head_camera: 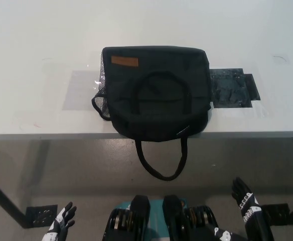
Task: A soft travel bag is kept infront of the robot in the middle of the desk and the robot uses both its hands to press it to reduce its size
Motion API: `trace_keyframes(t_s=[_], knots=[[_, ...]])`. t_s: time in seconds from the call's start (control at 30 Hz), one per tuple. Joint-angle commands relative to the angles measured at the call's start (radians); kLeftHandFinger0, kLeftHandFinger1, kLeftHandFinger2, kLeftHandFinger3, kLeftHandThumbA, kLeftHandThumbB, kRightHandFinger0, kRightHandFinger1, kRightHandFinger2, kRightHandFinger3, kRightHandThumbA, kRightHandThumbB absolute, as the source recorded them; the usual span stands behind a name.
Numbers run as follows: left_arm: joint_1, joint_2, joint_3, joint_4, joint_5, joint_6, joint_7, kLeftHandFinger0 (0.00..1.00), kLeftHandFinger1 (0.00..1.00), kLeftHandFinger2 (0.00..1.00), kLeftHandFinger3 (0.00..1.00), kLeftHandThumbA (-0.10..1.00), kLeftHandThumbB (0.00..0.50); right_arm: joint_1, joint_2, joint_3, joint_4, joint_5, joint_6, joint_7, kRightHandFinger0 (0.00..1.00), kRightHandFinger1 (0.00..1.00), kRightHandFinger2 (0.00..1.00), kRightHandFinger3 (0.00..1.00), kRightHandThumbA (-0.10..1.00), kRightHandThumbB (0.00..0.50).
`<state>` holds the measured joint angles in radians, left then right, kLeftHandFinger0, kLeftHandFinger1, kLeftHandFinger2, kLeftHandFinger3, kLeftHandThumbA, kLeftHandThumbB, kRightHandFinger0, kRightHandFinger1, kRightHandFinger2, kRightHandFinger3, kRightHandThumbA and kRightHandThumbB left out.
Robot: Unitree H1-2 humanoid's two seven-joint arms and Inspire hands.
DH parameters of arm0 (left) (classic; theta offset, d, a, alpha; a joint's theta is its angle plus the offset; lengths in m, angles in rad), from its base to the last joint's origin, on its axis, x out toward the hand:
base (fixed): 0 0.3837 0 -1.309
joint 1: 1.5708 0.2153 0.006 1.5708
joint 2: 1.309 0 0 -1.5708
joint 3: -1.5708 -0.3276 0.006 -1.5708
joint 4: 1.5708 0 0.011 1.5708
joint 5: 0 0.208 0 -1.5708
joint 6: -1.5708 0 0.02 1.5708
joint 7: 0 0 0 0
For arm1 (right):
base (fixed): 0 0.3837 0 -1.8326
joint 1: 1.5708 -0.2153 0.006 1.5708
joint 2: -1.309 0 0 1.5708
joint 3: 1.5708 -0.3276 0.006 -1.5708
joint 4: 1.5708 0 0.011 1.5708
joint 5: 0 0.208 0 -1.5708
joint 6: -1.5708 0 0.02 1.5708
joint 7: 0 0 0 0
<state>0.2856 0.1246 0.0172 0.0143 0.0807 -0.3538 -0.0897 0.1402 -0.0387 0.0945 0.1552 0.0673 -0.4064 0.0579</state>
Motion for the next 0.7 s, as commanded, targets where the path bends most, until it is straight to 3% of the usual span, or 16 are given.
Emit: trace_keyframes(t_s=[0.0, 0.1, 0.3, 0.47, 0.6, 0.67], knots=[[0.000, 0.013, 0.010, -0.018, -0.020, -0.023, 0.008, 1.00, 1.00, 1.00, 1.00, 1.00, 0.245, -0.016, 0.008, 0.000, -0.017, -0.004, -0.054, 0.015, 1.00, 1.00, 1.00, 1.00, 1.00, 0.301], [-0.002, 0.010, 0.010, -0.014, -0.033, -0.027, 0.005, 1.00, 1.00, 1.00, 1.00, 1.00, 0.242, -0.018, 0.008, -0.002, -0.011, 0.000, -0.063, 0.018, 1.00, 1.00, 1.00, 1.00, 1.00, 0.271], [-0.018, 0.013, 0.008, -0.003, -0.027, -0.042, 0.008, 1.00, 1.00, 1.00, 1.00, 1.00, 0.245, -0.023, 0.007, -0.004, -0.013, -0.004, -0.064, 0.015, 1.00, 1.00, 1.00, 1.00, 1.00, 0.303], [-0.034, 0.017, 0.007, 0.000, -0.031, -0.039, 0.003, 1.00, 1.00, 1.00, 1.00, 1.00, 0.237, -0.031, 0.009, -0.010, -0.011, -0.012, -0.064, 0.009, 1.00, 1.00, 1.00, 1.00, 1.00, 0.266], [-0.038, 0.016, 0.006, -0.007, -0.014, -0.035, 0.009, 1.00, 1.00, 1.00, 1.00, 1.00, 0.241, -0.033, 0.002, -0.011, -0.017, -0.010, -0.064, 0.012, 1.00, 1.00, 1.00, 1.00, 1.00, 0.286], [-0.042, 0.014, 0.005, -0.007, -0.012, -0.035, 0.009, 1.00, 1.00, 1.00, 1.00, 1.00, 0.253, -0.035, 0.001, -0.014, -0.019, -0.008, -0.064, 0.011, 1.00, 1.00, 1.00, 1.00, 1.00, 0.272]])
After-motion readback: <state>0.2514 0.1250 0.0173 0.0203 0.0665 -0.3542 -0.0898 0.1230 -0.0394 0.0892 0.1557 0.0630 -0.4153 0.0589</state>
